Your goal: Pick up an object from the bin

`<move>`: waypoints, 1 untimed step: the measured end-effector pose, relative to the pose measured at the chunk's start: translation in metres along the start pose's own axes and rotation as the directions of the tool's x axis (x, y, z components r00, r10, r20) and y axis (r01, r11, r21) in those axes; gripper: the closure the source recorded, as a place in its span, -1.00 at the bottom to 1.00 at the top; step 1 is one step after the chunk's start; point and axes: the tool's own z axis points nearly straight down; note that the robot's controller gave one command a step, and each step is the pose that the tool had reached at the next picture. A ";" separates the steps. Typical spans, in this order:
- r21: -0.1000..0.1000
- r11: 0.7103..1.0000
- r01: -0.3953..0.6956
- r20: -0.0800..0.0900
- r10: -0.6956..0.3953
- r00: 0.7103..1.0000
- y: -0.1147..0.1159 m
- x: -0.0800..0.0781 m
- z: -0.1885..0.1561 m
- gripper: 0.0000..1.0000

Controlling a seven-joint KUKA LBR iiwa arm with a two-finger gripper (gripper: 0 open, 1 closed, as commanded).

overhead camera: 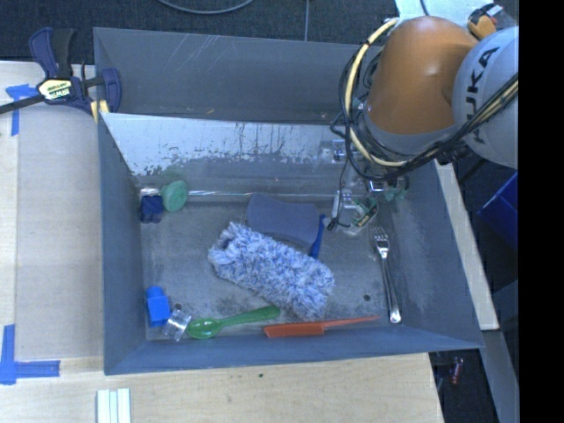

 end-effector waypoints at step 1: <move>0.000 0.999 0.053 0.007 -0.053 0.999 0.017 0.034 0.123 -1.00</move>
Offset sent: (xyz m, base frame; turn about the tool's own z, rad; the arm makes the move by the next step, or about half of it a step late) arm -0.0433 0.0295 -0.0573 0.0011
